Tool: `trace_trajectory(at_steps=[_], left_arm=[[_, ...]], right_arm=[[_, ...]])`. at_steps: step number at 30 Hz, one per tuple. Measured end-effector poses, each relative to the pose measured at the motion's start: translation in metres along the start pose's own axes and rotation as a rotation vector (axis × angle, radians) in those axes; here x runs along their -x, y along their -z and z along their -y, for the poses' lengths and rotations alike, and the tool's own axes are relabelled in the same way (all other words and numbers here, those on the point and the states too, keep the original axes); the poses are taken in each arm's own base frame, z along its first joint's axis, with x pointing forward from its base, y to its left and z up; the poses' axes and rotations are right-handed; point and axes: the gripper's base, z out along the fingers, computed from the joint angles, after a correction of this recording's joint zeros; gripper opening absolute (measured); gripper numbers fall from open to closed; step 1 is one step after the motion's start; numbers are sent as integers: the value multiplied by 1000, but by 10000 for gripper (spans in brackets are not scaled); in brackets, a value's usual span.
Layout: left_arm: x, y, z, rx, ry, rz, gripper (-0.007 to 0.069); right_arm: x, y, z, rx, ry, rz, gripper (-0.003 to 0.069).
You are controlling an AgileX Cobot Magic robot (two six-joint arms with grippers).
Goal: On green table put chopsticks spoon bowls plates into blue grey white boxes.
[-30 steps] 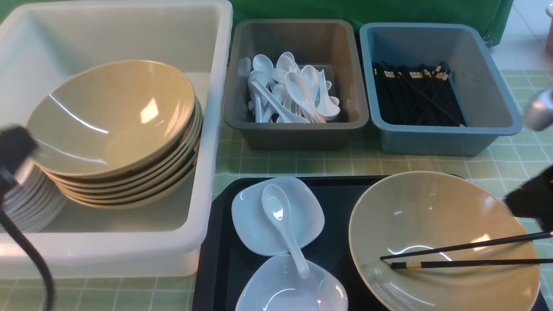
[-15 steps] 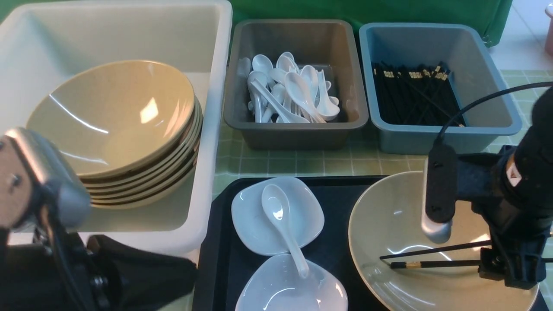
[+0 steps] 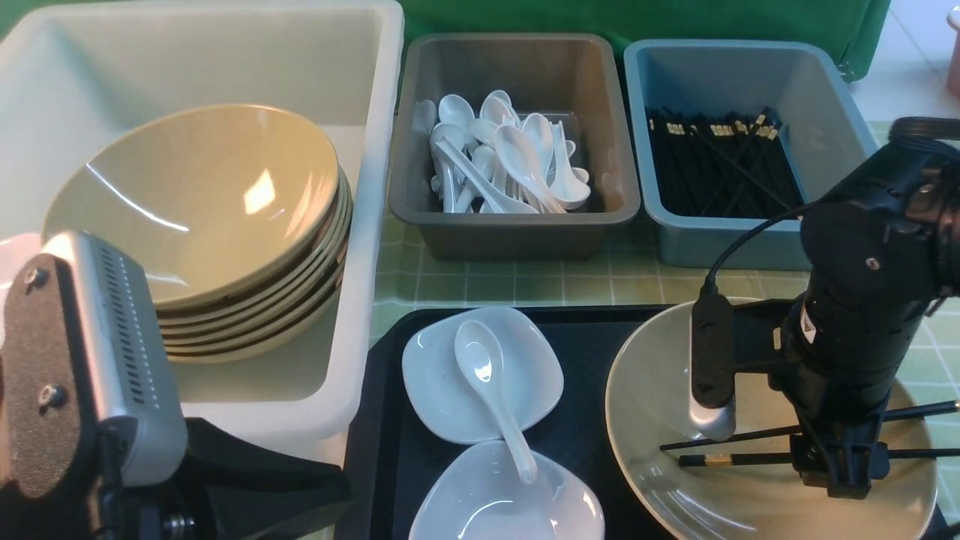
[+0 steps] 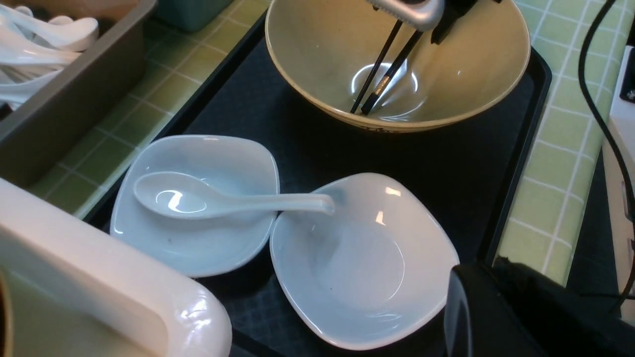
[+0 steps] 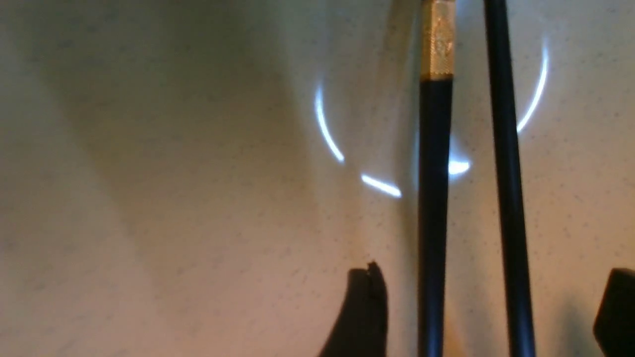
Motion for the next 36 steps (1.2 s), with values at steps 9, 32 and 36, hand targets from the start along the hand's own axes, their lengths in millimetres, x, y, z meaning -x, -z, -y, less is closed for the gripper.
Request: trace_trajectory(at_steps=[9,32,36], left_arm=[[0,0,0,1,4,1,-1],[10,1,-9,102,14,108,-1],[11,1,-10,111,19,124,-1]], right_arm=[[-3,-10,12,38,-33,-41,241],[-19,76,77,88,-314,258,69],[-28,75,85,100,-428,262,69]])
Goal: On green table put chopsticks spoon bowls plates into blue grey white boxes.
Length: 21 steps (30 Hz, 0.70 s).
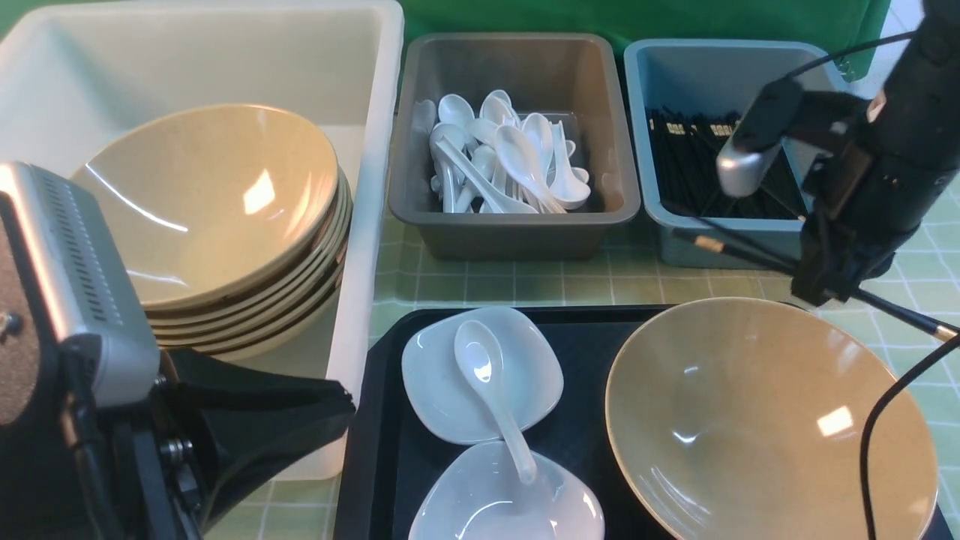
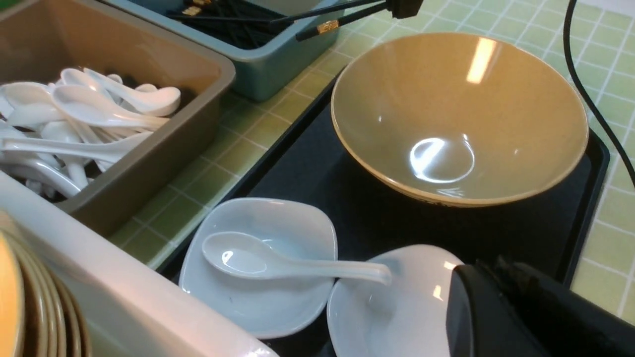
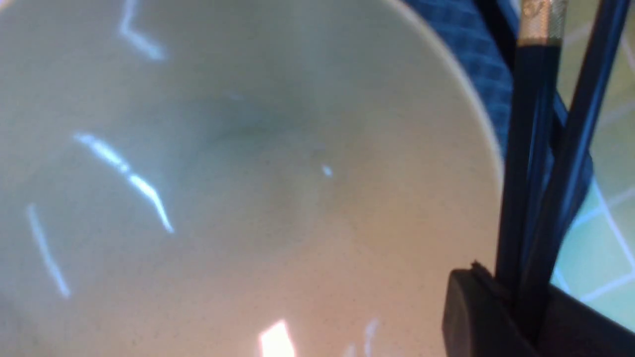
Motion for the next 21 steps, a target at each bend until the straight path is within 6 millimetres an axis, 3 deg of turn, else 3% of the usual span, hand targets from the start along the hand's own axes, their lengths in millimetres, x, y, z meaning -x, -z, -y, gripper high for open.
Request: trace_trajectory(at_steps=[12,16,21], left_arm=[[2,0,-2,18,3,23,-1],[2,0,-2,22,3,26,-1],[3,0,-2,19,20,38,-1]], right_arm=[[12,2,31,-7,-273,50,69],[30,2,55,-12,-366,104,69],[56,-6,100,52,-501,233,69]])
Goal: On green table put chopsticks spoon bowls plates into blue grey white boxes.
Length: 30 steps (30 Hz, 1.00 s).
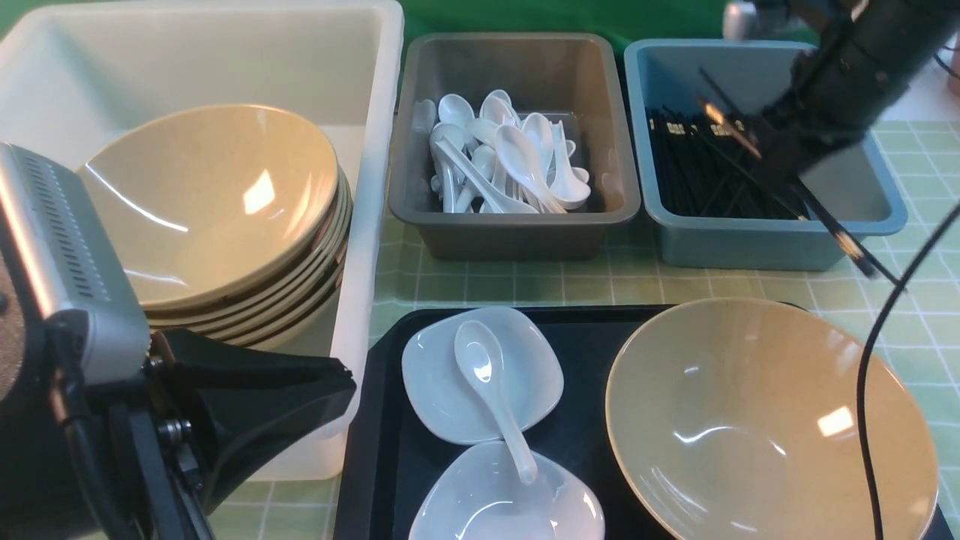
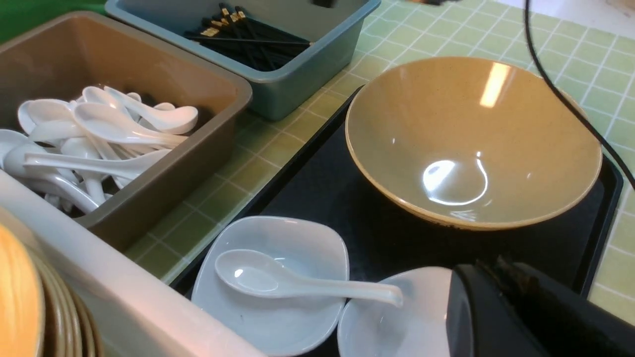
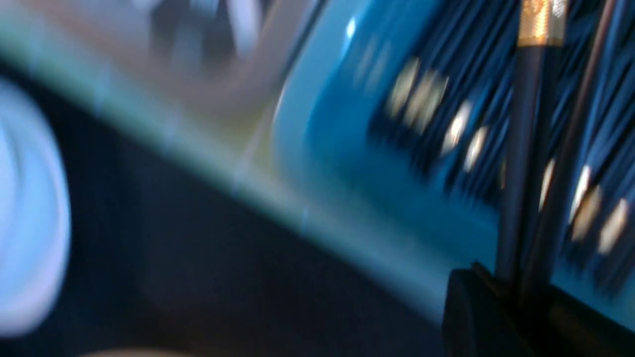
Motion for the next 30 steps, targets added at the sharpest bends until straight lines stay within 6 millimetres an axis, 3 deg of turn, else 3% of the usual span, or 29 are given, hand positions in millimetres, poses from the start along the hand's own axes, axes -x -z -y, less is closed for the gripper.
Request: trace_trajectory(at_steps=[4,10,15,21,25,26,28,30], left_arm=[[2,-1,1,-20,41,17,-1],[0,-15,-2,-49,97,-17,-1],[-2,-32,-5,-85,171,-59,-1],[-3,-40,-6,-108,188,-72,-1],[-3,-42,-6,-112,140,-69,-1],[-3,-42,-6,-112,140,-69,-1],[-2,-41,-7,-110,150,-65,-1],[2,-40,-7,-115,160,-59,-1]], right_arm=[[28,-24,35,29,-123,72,69],[42,-61,73,26,-319,129,69],[45,-75,96,10,-498,206,84],[46,-77,104,-1,-549,237,229],[47,-71,102,4,-545,235,440],[48,-71,102,4,-544,237,440],[46,-57,97,10,-528,212,542],[46,-45,93,7,-502,213,570]])
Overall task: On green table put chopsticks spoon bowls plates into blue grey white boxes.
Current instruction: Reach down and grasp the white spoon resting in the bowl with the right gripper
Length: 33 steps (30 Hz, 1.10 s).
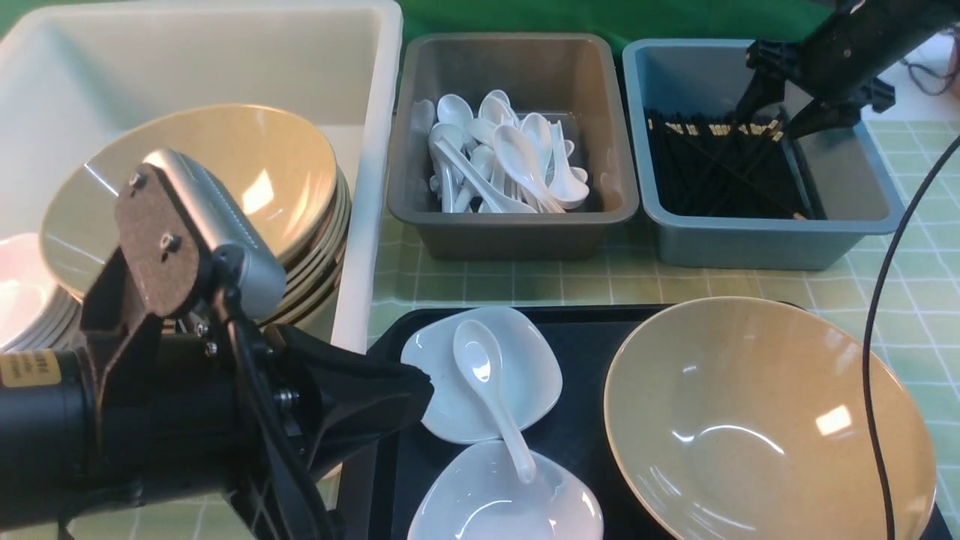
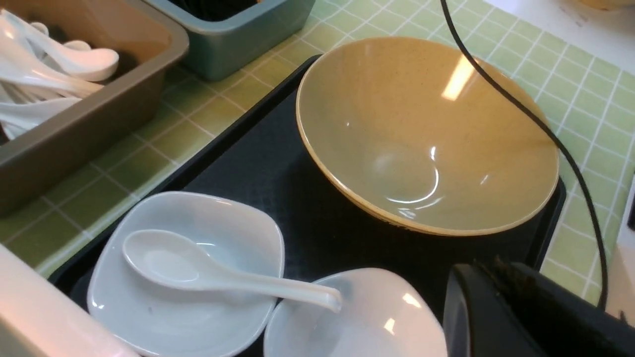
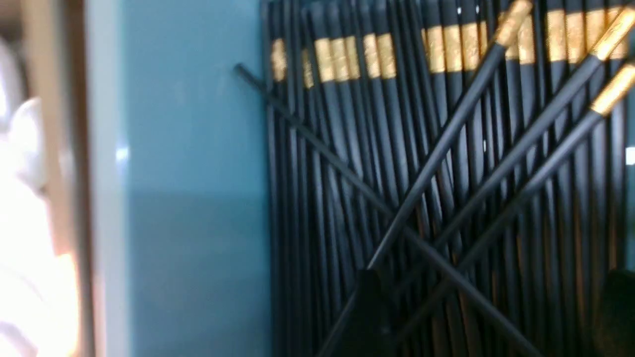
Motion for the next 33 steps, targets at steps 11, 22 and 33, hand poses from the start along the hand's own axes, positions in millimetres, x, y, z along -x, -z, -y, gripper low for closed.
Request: trace_trajectory(at_steps=[11,22,33], left_arm=[[38,30,-1,69,-89,-55,-1],[32,78,11,217,-204,-29,-1],[24,111,30,237,-220,68,-1]], right_arm=[[-18,127,-51,88,200,119,581],[-161,129,-143,202,651,-197,581],[-266,72,-223,205,947,-378,575]])
